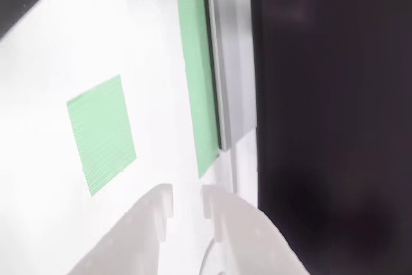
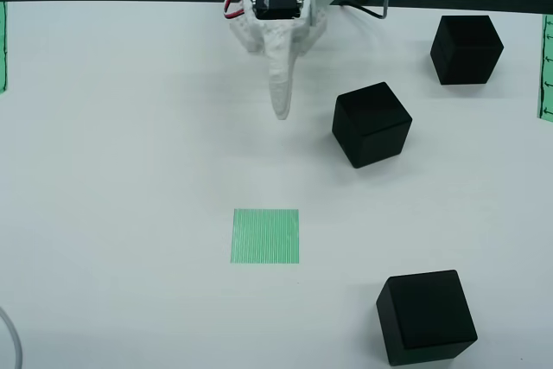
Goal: Stack 3 Blocks on the chosen place.
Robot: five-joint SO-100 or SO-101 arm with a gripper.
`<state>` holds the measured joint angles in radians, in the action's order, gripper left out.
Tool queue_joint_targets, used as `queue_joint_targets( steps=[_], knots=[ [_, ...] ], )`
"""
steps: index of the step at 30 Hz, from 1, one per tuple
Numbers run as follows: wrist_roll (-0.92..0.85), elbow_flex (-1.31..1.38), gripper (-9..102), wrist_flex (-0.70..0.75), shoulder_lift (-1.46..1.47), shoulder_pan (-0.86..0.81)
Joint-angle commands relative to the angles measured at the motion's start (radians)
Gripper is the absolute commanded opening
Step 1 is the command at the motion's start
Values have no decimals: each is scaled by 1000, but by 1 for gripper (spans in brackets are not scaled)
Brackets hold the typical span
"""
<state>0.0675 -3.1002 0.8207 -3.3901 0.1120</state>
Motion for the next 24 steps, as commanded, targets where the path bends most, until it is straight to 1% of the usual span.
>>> queue_joint_targets(
  steps=[1, 4, 8, 12, 20, 24],
  knots=[
    [-5, 66, 1, 25, 103, 52],
    [-5, 268, 1, 54, 284, 118],
    [-2, 583, 1, 170, 506, 201],
    [5, 848, 1, 287, 712, 245],
    [-6, 1207, 1, 371, 988, 339],
    [-6, 1350, 1, 419, 1140, 334]
  ],
)
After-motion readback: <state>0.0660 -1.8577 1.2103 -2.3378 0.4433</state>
